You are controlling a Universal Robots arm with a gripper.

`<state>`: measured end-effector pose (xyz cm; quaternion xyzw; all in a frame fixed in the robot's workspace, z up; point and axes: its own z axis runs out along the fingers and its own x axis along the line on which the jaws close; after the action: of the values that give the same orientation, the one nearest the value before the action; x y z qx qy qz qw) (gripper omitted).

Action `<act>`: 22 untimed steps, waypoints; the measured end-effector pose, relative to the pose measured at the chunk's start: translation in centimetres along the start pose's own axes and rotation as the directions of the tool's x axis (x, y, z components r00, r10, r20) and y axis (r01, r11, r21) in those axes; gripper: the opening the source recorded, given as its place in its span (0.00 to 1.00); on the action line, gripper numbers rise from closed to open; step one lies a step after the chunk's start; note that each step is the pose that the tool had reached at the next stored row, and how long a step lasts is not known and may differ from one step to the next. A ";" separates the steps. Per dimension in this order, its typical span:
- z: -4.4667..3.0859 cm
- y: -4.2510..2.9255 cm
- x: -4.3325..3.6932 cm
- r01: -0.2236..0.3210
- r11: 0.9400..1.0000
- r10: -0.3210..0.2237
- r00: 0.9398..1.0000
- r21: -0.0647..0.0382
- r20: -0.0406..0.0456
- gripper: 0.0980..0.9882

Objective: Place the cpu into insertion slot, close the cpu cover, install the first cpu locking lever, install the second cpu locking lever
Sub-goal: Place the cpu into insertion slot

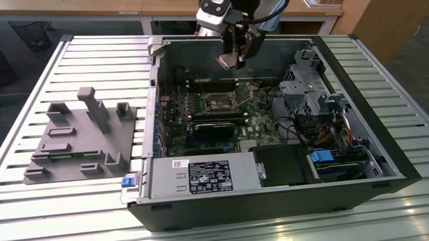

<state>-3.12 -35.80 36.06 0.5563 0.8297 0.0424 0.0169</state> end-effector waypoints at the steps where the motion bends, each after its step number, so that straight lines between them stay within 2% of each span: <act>1: 0.00 -0.01 0.00 -0.007 1.000 0.007 1.000 0.000 0.001 0.50; 13: 0.04 -0.01 0.01 -0.082 0.997 0.082 0.997 -0.002 0.007 0.50; 22: 0.06 0.00 0.04 -0.144 0.990 0.144 0.990 -0.004 0.013 0.50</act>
<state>-3.13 -35.76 36.00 0.6149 0.7873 0.0411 0.0199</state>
